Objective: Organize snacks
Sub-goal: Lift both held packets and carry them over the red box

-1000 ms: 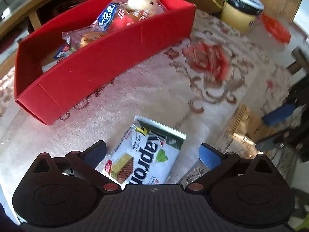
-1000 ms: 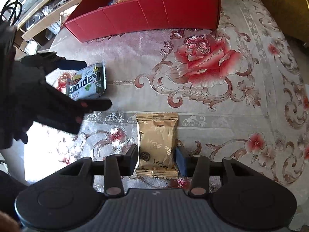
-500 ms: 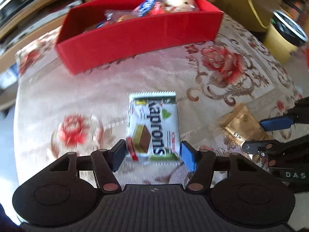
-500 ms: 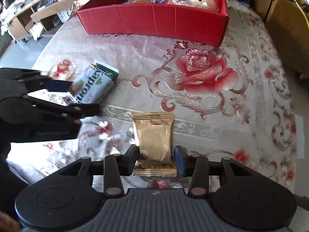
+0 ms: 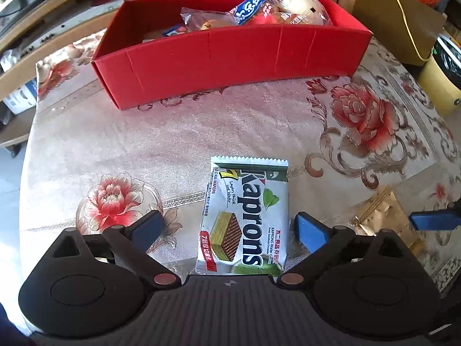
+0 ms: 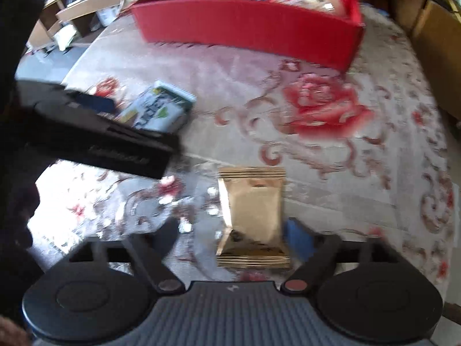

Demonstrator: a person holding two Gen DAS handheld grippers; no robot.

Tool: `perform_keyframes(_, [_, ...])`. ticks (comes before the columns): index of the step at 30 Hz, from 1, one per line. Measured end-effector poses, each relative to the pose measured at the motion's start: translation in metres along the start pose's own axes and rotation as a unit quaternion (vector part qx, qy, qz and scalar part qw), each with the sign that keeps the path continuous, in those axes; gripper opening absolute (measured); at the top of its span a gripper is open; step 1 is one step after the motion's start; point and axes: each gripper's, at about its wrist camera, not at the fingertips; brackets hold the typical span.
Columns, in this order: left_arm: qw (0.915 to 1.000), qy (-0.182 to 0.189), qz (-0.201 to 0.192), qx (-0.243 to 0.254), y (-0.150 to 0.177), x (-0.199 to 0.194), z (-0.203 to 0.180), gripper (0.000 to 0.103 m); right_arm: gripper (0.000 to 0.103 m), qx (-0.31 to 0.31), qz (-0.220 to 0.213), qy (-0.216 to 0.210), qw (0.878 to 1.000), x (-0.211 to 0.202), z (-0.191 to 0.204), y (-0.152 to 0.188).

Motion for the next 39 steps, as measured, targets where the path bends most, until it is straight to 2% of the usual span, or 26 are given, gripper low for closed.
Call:
perform_keyframes(3, [1.0, 0.001, -0.008, 0.001, 0.003, -0.003, -0.002, 0.096, 0.089, -0.003, 0.005, 0.007, 1.0, 0.001, 0.003, -0.002])
perform_keyframes(4, [0.9999, 0.004, -0.009, 0.002, 0.005, -0.005, -0.002, 0.091, 0.084, -0.006, 0.006, 0.013, 1.0, 0.001, 0.004, -0.002])
perform_keyframes(5, [0.9999, 0.008, -0.01, 0.006, 0.006, -0.007, -0.004, 0.085, 0.073, -0.011, 0.004, 0.024, 1.0, 0.0, 0.006, -0.001])
perform_keyframes(6, [0.9998, 0.009, -0.012, 0.01, 0.009, -0.01, -0.006, 0.081, 0.071, -0.019, 0.001, 0.039, 0.999, -0.002, 0.008, 0.0])
perform_keyframes(7, [0.9997, 0.01, -0.014, 0.015, 0.011, -0.012, -0.01, 0.073, 0.061, -0.018, -0.004, 0.04, 0.999, -0.004, 0.008, 0.002])
perform_keyframes(8, [0.9996, 0.011, -0.015, 0.022, 0.013, -0.015, -0.013, 0.066, 0.045, -0.015, -0.01, 0.042, 0.999, -0.007, 0.008, 0.004])
perform_keyframes(9, [0.9995, 0.011, -0.015, 0.027, 0.015, -0.017, -0.015, 0.066, 0.041, -0.015, -0.014, 0.046, 0.999, -0.011, 0.008, 0.006])
perform_keyframes(13, [0.9996, 0.008, -0.014, 0.021, 0.026, -0.022, -0.019, 0.065, 0.039, -0.007, -0.017, 0.054, 0.998, -0.017, 0.003, 0.011])
perform_keyframes(19, [0.9999, -0.002, -0.009, 0.009, 0.044, -0.032, -0.022, 0.064, 0.033, 0.007, -0.038, 0.04, 0.998, -0.03, -0.002, 0.013])
perform_keyframes(22, [0.9999, -0.009, -0.006, 0.007, 0.047, -0.037, -0.023, 0.064, 0.032, 0.008, -0.034, 0.04, 0.999, -0.029, -0.003, 0.011])
perform_keyframes(27, [0.9999, 0.008, -0.007, -0.009, 0.048, -0.033, -0.015, 0.065, 0.032, 0.025, -0.027, 0.028, 0.999, -0.024, -0.011, 0.012])
perform_keyframes(30, [0.9994, 0.026, -0.016, -0.019, 0.046, -0.029, -0.012, 0.072, 0.038, 0.041, -0.019, 0.015, 0.999, -0.022, -0.017, 0.01])
perform_keyframes(32, [0.9991, 0.036, -0.017, -0.016, 0.043, -0.029, -0.012, 0.078, 0.054, 0.039, -0.018, 0.007, 0.999, -0.02, -0.016, 0.008])
perform_keyframes(33, [0.9992, 0.031, -0.014, -0.021, 0.043, -0.026, -0.011, 0.08, 0.058, 0.039, -0.012, 0.002, 0.999, -0.016, -0.016, 0.007])
perform_keyframes(36, [0.9997, 0.014, -0.019, -0.008, 0.041, -0.022, -0.013, 0.081, 0.059, 0.025, -0.011, 0.023, 0.999, -0.01, -0.009, 0.003])
perform_keyframes(39, [0.9997, 0.01, -0.023, -0.006, 0.042, -0.021, -0.016, 0.079, 0.052, 0.012, -0.009, 0.045, 0.999, -0.009, -0.003, 0.004])
Point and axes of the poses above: each gripper's, at about its wrist camera, not at the fingertips, and x roughly the way its jaws point, z to its left, y to its underside, and after that the axes turned 6 degrees about -x, right-handed
